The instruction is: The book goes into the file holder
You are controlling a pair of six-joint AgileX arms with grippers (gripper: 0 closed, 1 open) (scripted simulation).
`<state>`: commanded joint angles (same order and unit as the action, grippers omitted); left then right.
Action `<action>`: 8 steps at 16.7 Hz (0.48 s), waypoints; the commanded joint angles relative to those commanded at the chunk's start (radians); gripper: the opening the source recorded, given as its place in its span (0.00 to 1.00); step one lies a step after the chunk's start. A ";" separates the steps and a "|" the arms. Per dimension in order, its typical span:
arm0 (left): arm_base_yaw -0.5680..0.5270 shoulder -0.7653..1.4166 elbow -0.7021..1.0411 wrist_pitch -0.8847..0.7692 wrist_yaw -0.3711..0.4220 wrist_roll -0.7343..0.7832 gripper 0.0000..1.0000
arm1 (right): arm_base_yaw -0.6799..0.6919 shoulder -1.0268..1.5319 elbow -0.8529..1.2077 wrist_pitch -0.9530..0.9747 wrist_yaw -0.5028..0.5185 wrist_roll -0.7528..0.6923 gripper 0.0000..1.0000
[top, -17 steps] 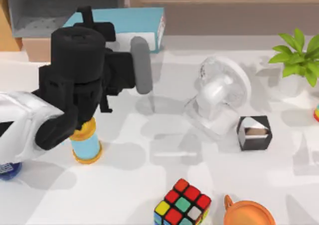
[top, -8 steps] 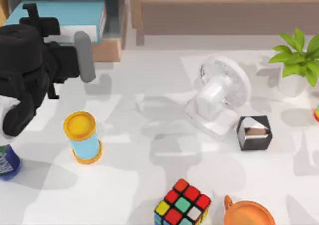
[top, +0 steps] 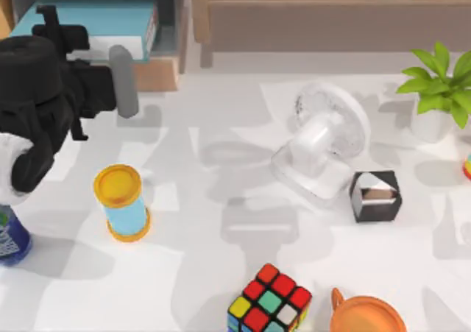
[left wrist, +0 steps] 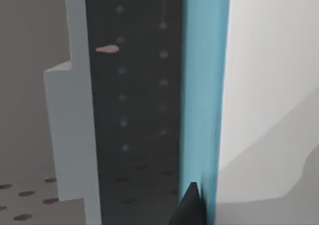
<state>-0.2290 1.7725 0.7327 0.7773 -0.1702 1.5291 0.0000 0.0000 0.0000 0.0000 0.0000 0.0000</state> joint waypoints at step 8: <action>0.017 0.077 0.093 -0.008 0.010 0.004 0.00 | 0.000 0.000 0.000 0.000 0.000 0.000 1.00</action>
<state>-0.2123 1.8499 0.8254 0.7693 -0.1607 1.5329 0.0000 0.0000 0.0000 0.0000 0.0000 0.0000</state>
